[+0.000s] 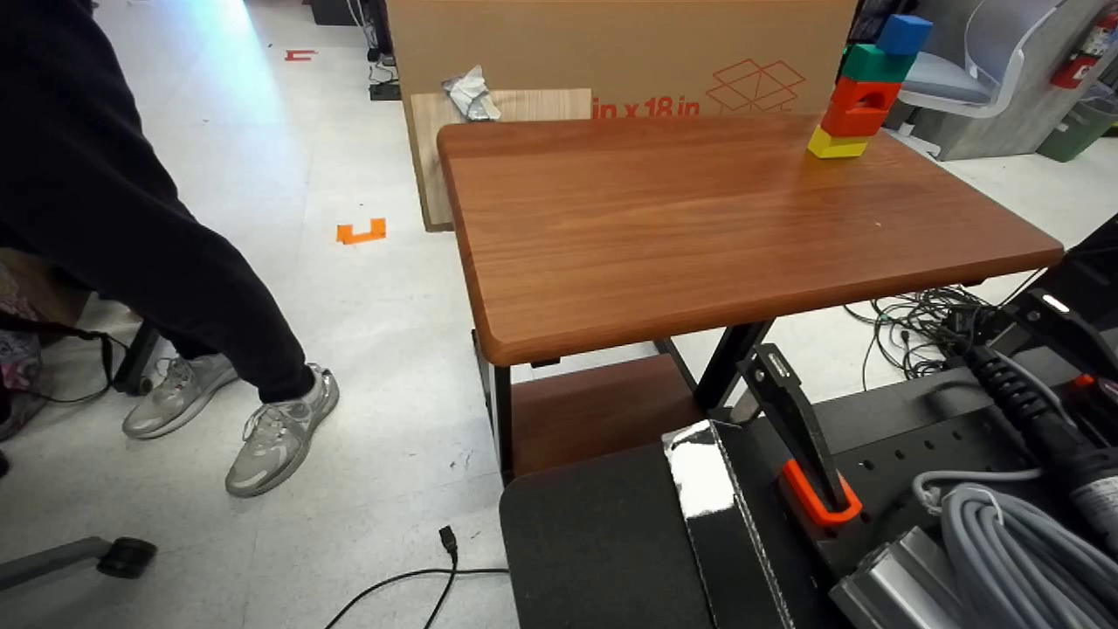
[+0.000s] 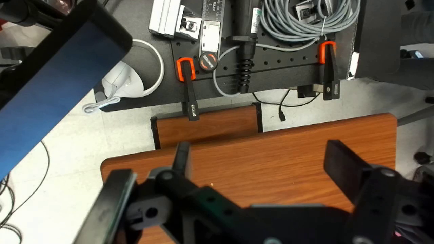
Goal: Pick up the blue object and put it on the table
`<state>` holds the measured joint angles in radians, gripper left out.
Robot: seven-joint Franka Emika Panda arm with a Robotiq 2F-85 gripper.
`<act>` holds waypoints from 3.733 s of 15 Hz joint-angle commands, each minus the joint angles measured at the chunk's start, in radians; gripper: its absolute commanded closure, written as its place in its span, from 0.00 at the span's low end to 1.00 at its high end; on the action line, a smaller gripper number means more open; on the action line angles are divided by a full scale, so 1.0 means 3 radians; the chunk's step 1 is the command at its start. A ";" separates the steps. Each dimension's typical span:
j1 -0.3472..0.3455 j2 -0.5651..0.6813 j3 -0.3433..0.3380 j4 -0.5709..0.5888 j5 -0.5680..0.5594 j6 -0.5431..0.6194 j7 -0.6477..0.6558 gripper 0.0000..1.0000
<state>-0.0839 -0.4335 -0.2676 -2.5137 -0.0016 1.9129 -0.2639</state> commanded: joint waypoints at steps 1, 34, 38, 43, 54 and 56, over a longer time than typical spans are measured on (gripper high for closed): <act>-0.0069 0.0009 0.0064 0.0004 0.0028 -0.0004 -0.0025 0.00; -0.0016 0.1296 0.0251 0.0957 0.0339 0.1757 0.0054 0.00; -0.0036 0.1702 0.0339 0.1238 0.0331 0.1763 0.0118 0.00; -0.0065 0.2186 0.0386 0.1663 0.0161 0.1590 0.0337 0.00; -0.0136 0.2883 0.0401 0.2416 0.0014 0.0961 0.0619 0.00; -0.0141 0.2945 0.0426 0.2491 0.0036 0.0914 0.0591 0.00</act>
<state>-0.1057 0.4076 -0.1666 -1.8388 0.0159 2.2455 -0.0970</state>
